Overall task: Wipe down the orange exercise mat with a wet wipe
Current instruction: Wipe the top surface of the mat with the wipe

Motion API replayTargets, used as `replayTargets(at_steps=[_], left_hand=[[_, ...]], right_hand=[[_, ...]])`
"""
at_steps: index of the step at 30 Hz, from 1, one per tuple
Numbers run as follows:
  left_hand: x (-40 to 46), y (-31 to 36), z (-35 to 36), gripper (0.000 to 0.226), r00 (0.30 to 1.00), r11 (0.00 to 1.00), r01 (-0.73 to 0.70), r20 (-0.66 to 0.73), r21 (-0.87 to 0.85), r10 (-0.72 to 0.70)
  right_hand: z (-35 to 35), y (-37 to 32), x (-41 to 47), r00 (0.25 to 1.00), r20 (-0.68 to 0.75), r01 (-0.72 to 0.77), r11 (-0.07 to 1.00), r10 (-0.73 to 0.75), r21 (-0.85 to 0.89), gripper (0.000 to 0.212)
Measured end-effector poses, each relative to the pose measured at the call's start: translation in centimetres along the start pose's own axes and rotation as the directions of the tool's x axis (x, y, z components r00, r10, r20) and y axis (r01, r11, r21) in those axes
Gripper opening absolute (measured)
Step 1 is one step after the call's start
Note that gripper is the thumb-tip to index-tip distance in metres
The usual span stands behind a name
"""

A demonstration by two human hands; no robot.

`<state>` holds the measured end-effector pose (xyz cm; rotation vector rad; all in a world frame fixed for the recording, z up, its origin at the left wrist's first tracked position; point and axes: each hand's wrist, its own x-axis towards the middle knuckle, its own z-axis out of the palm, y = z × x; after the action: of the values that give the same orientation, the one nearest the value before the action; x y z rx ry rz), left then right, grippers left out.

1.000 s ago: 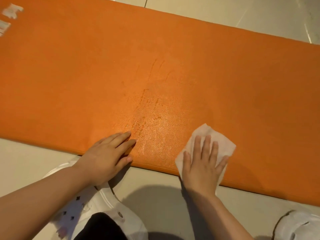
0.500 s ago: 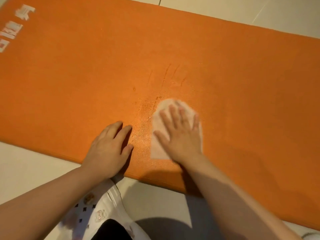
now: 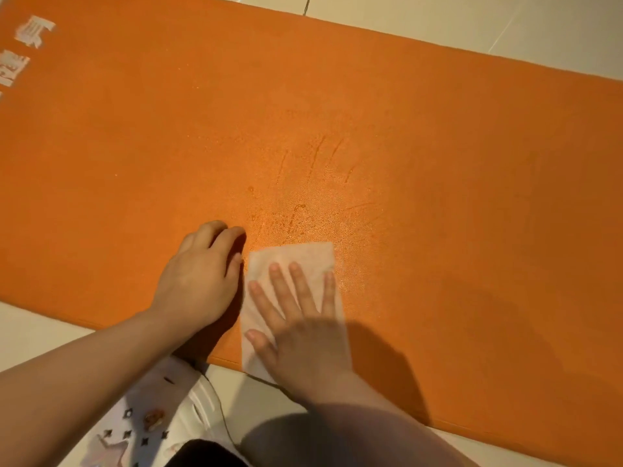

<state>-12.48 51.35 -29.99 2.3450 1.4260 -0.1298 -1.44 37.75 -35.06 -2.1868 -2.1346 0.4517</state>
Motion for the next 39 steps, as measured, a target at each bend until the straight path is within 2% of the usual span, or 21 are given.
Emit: replayTargets(at_steps=[3, 5, 10, 12, 17, 22, 23, 24, 28, 30, 33, 35, 37, 39], left_hand=[[0.7, 0.9, -0.1, 0.043, 0.998, 0.998, 0.053, 0.046, -0.022, -0.052], [0.8, 1.2, 0.0, 0.043, 0.995, 0.998, 0.064, 0.073, -0.019, -0.062], [0.3, 1.0, -0.2, 0.051, 0.992, 0.999, 0.052, 0.114, 0.009, -0.053], [0.4, 0.9, -0.2, 0.052, 0.99, 0.998, 0.052, 0.126, 0.03, -0.056], [0.7, 0.9, -0.4, 0.053, 0.992, 0.998, 0.066, 0.104, 0.012, -0.067], [1.1, 0.4, -0.5, 0.058, 0.991, 0.999, 0.03, 0.128, 0.034, -0.034], [1.2, 0.5, -0.6, 0.058, 0.99, 0.999, 0.031, 0.138, 0.043, -0.036], [1.4, 0.6, -0.7, 0.058, 0.989, 0.998, 0.034, 0.144, 0.05, -0.041], [2.2, 1.2, -1.2, 0.052, 0.988, 0.997, 0.069, 0.135, 0.045, -0.074], [2.5, 1.5, -1.3, 0.051, 0.99, 0.996, 0.085, 0.109, 0.023, -0.087], [2.5, 1.9, -1.0, 0.053, 0.989, 0.993, 0.115, 0.089, 0.027, -0.117], [2.6, 2.3, -0.8, 0.056, 0.989, 0.993, 0.113, 0.087, 0.042, -0.117], [2.9, 2.9, -0.6, 0.059, 0.988, 0.994, 0.102, 0.113, 0.048, -0.107], [3.7, 3.6, -0.7, 0.066, 0.982, 0.993, 0.092, 0.162, 0.071, -0.102]], right_hand=[[-0.4, 1.7, 2.9, 0.995, 0.025, 0.093, 0.995, -0.092, -0.023, 0.064], [-1.3, 4.6, 4.5, 0.997, 0.014, 0.073, 0.995, -0.073, -0.063, 0.065], [-3.9, 14.3, 4.2, 0.965, -0.055, -0.258, 0.965, 0.255, -0.053, 0.073], [-4.3, 16.9, 2.4, 0.94, -0.065, -0.336, 0.942, 0.335, -0.018, 0.075], [-4.8, 19.5, 0.6, 0.858, -0.079, -0.509, 0.861, 0.508, 0.01, 0.075], [-6.0, 20.6, 4.9, 0.733, -0.039, -0.677, 0.733, 0.68, 0.063, 0.074], [-6.2, 20.0, 6.6, 0.729, -0.022, -0.682, 0.729, 0.684, 0.058, 0.073], [-6.3, 18.8, 8.3, 0.757, -0.003, -0.653, 0.756, 0.654, 0.037, 0.072], [-4.9, 9.3, 12.6, 0.951, 0.035, -0.306, 0.952, 0.307, -0.035, 0.068], [-4.1, 5.5, 12.5, 0.983, 0.057, -0.17, 0.985, 0.172, -0.036, 0.068], [-4.2, 6.7, 12.0, 0.996, 0.067, -0.056, 0.997, 0.059, -0.047, 0.068], [-4.6, 10.4, 11.4, 0.996, 0.049, -0.069, 0.995, 0.073, -0.071, 0.068], [-5.4, 14.8, 10.4, 0.974, -0.01, -0.227, 0.972, 0.227, -0.06, 0.07], [-6.3, 19.4, 8.8, 0.899, -0.053, -0.438, 0.898, 0.435, -0.044, 0.07]])
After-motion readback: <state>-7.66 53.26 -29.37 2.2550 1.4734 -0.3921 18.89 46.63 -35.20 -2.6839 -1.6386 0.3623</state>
